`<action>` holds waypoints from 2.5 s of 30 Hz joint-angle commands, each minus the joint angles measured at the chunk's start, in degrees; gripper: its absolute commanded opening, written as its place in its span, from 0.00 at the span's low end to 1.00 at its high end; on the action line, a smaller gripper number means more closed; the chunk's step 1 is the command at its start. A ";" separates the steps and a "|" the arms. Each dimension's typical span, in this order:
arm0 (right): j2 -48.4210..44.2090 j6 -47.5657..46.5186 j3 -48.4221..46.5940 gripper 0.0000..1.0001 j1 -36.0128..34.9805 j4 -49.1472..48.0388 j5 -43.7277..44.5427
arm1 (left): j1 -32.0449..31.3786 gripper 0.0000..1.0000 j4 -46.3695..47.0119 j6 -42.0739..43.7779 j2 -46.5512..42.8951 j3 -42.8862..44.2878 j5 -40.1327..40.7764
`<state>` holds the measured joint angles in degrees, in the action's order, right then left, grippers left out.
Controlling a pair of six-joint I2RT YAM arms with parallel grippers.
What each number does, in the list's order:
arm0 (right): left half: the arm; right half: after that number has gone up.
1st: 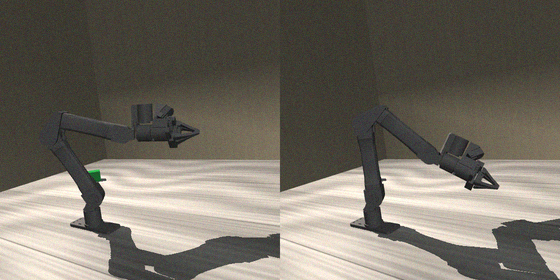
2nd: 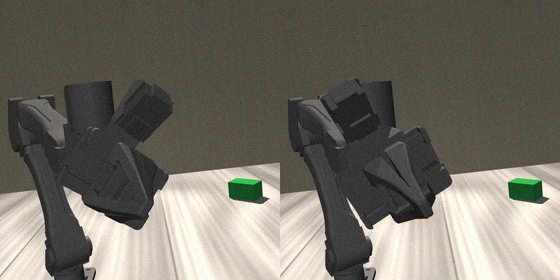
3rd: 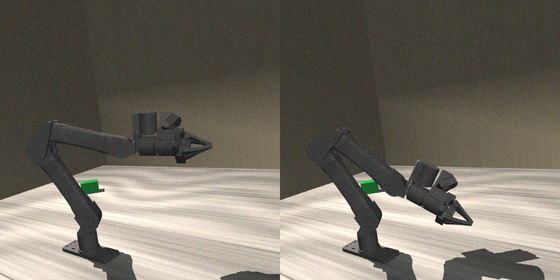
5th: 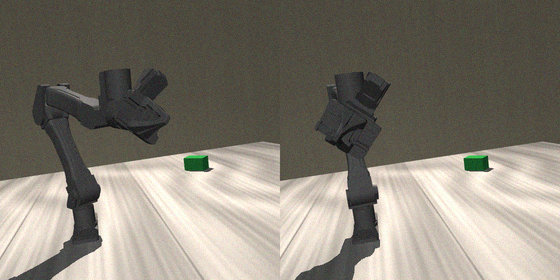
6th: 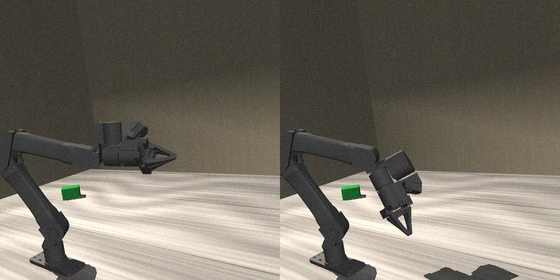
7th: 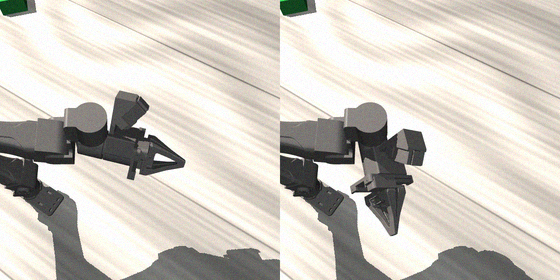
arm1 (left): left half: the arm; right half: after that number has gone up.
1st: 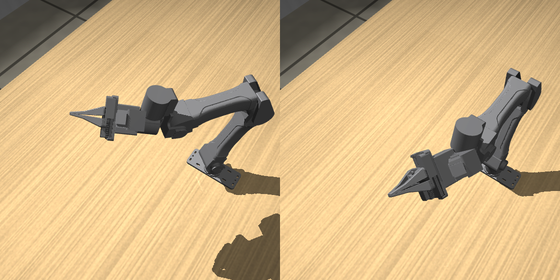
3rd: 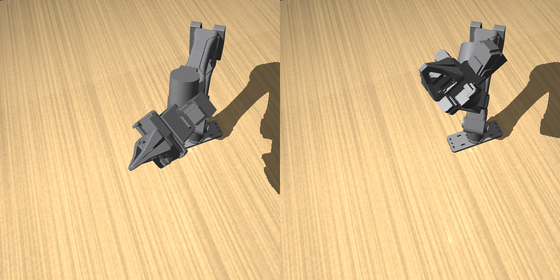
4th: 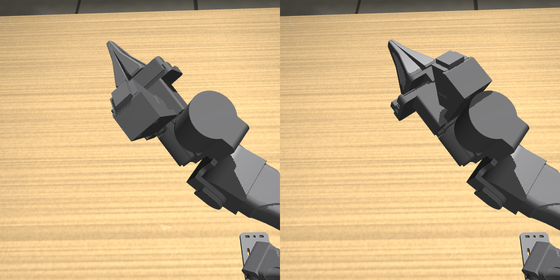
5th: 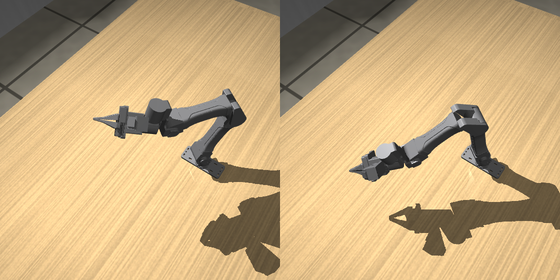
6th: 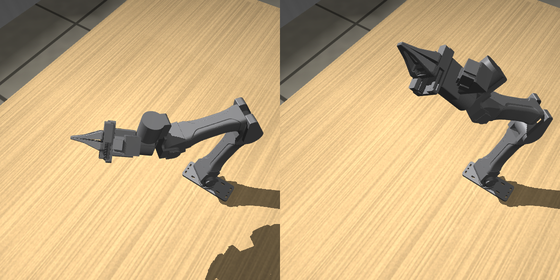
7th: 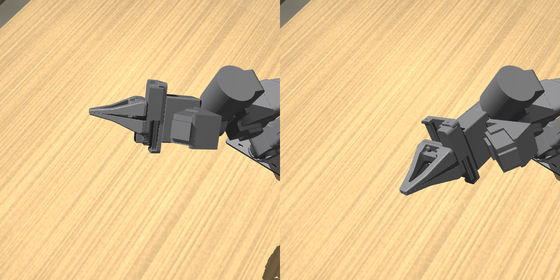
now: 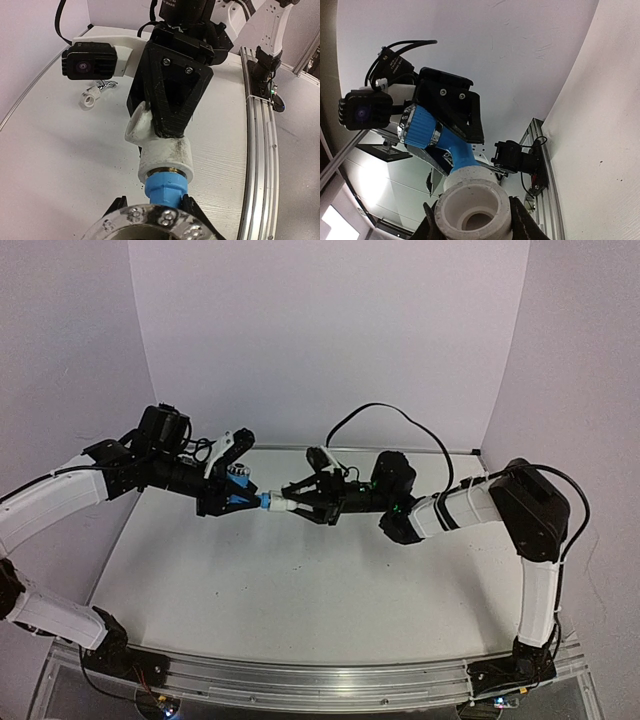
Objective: Install the water faucets
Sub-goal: Screw the adaptor onto the water faucet.
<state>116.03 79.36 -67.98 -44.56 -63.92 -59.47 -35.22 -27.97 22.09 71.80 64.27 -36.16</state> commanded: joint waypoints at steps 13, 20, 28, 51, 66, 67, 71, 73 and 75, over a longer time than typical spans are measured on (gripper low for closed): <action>-27.38 -57.80 0.72 0.74 0.44 51.70 21.69 | 3.99 0.00 4.33 -21.20 3.37 3.63 -17.09; -32.53 -95.87 -0.58 0.85 -9.22 60.72 33.90 | 4.71 0.00 4.34 -30.59 9.11 8.34 -35.78; -31.85 -110.27 -0.31 0.84 -11.93 58.27 33.19 | 4.72 0.00 4.31 -32.16 8.13 8.47 -39.81; -18.45 -37.69 -4.16 0.00 -4.45 31.23 11.23 | 3.31 0.00 5.29 -10.52 -1.34 4.33 -0.11; -10.68 5.74 0.15 0.52 1.75 -15.82 5.54 | 0.65 0.00 9.47 -4.50 -6.15 -4.05 16.85; -11.18 4.22 0.44 0.54 1.76 -15.57 4.97 | 0.85 0.00 9.07 -6.11 -6.12 -3.91 15.38; -14.74 -1.99 1.94 0.61 1.77 -12.47 3.86 | 1.74 0.00 6.48 -11.09 -5.24 -2.09 10.27; -17.15 -5.04 2.41 0.64 1.76 -10.09 3.26 | 2.01 0.00 5.25 -12.72 -4.69 -0.92 8.73; -19.73 -11.42 3.11 0.66 1.76 -5.02 2.62 | 2.45 0.00 4.22 -15.16 -4.16 0.50 5.82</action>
<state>105.64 79.13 -64.60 -43.31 -66.77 -54.97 -34.95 -17.92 12.66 66.80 61.28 -28.69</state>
